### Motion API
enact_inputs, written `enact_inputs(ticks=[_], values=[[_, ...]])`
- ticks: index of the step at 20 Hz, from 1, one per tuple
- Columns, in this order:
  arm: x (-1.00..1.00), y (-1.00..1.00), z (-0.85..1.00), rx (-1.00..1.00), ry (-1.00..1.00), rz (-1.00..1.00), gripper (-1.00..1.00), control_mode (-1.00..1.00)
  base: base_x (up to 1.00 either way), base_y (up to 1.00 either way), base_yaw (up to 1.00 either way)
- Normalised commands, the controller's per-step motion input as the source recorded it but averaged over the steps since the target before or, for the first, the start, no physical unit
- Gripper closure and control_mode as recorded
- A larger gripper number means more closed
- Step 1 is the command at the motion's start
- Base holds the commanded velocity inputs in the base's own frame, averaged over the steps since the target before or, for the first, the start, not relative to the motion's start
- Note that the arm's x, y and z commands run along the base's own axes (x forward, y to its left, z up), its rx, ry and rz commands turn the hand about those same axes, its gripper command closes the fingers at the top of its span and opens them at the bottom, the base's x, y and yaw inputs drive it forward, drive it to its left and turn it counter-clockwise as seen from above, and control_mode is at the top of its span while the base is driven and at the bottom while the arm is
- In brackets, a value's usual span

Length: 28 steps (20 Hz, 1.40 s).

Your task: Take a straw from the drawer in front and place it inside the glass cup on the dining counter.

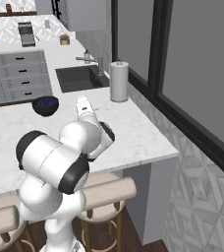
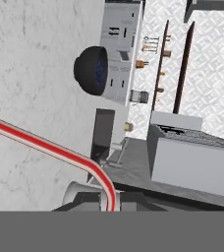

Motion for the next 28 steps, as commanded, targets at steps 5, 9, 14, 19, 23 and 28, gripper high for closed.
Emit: enact_inputs(ticks=[5, 9, 14, 19, 23, 28], values=[[0.20, -0.24, -0.38, 0.06, -0.18, 0.15, 1.00, -1.00, 0.00, 0.00, 0.00], [0.07, -0.24, -0.64, 0.03, -0.22, 0.15, 1.00, -1.00, 0.00, 0.00, 0.00], [0.00, -0.26, -0.79, 0.01, -0.21, 0.11, 1.00, -1.00, 0.00, 0.00, 0.00], [0.01, -0.06, -0.86, 0.04, -0.21, 0.10, 1.00, -1.00, 0.00, 0.00, 0.00], [0.18, 0.00, -0.57, 0.12, -0.16, 0.11, 1.00, -1.00, 0.00, 0.00, 0.00], [0.15, 0.00, -0.37, 0.12, -0.14, 0.10, -1.00, -1.00, 0.00, 0.00, 0.00]])
